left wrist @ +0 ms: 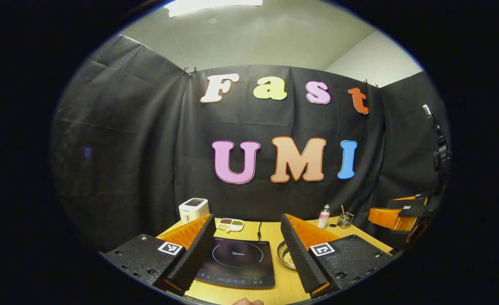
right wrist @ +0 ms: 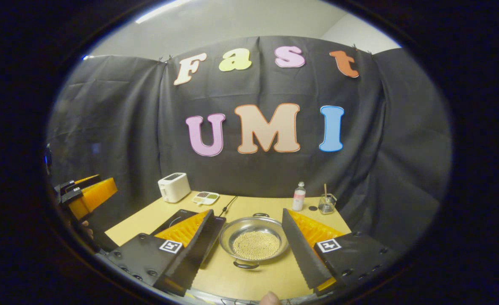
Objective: First push the handle of the pot to place it horizontally, then grasp the pot with both hands and set it on the induction cooktop.
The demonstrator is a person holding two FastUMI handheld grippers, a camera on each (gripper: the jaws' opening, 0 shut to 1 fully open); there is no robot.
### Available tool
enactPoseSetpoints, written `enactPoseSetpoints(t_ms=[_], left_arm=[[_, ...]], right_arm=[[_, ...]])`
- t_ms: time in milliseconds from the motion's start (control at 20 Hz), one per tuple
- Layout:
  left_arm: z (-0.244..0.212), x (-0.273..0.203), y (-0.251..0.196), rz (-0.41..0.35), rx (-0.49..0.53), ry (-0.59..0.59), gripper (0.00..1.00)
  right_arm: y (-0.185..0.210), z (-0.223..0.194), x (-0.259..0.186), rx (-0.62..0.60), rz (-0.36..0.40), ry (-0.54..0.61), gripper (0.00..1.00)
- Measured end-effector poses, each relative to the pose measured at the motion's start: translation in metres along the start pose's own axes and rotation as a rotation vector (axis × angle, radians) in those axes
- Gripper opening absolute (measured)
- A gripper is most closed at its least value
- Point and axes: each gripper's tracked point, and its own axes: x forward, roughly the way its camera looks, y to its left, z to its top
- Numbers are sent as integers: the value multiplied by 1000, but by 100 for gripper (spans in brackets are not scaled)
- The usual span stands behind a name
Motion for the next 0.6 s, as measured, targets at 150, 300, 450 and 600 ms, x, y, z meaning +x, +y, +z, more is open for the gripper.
enactPoseSetpoints(t_ms=[150,300,450,600], left_arm=[[-6,12,-9,22,-21,27,94],[-8,25,-15,47,30,41,94],[-7,32,-25,83,31,56,94],[-13,33,-31,116,31,79,94]], right_arm=[[-6,-17,18,-20,28,57,92],[-8,-45,38,1,83,136,76],[-19,-67,59,-10,106,196,41],[-19,-92,77,17,155,261,31]])
